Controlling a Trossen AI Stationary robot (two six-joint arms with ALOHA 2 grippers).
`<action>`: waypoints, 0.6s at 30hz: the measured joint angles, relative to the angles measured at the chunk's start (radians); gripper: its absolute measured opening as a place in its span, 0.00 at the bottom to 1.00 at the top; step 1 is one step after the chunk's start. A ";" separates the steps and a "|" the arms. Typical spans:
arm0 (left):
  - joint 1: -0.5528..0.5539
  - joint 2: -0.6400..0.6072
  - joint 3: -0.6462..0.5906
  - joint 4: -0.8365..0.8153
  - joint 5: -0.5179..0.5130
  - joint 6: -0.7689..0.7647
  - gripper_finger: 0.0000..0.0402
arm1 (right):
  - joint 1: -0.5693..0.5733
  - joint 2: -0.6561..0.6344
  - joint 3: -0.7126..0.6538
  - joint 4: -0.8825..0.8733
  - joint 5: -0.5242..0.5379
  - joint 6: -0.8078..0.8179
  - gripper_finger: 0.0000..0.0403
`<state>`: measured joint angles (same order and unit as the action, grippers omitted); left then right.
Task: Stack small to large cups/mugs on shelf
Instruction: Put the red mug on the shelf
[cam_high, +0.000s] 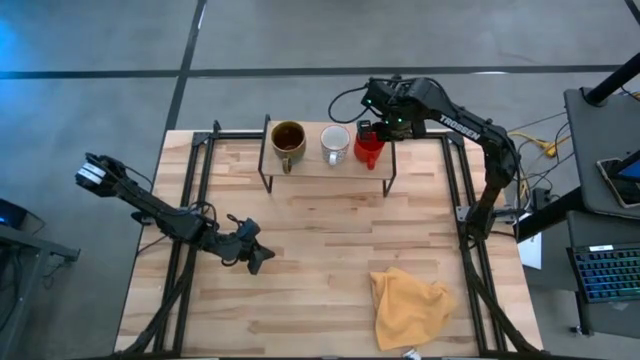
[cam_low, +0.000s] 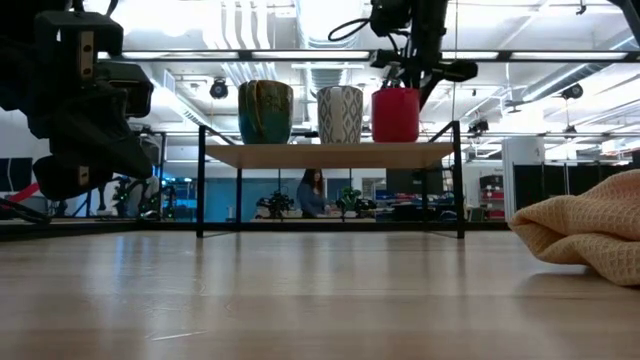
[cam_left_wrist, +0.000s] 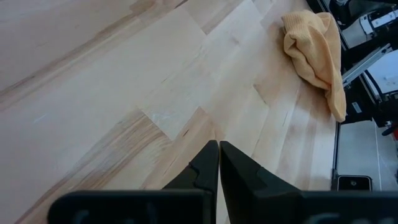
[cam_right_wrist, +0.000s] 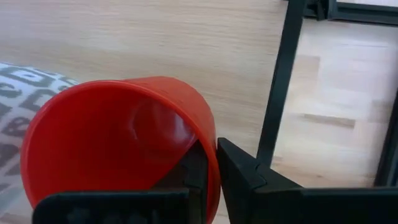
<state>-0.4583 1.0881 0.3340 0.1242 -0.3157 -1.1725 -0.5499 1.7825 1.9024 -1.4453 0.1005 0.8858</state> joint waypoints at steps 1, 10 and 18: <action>0.000 0.000 0.000 0.000 0.000 0.000 0.00 | 0.000 -0.001 0.000 0.005 0.000 0.000 0.07; 0.000 0.000 0.000 -0.001 0.000 0.000 0.00 | 0.000 -0.003 -0.005 -0.044 0.001 -0.015 0.07; 0.000 0.000 0.000 -0.001 -0.004 0.001 0.00 | 0.000 -0.004 -0.009 -0.040 0.002 -0.015 0.07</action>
<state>-0.4583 1.0879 0.3340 0.1230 -0.3199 -1.1717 -0.5499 1.7782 1.8934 -1.4854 0.1030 0.8711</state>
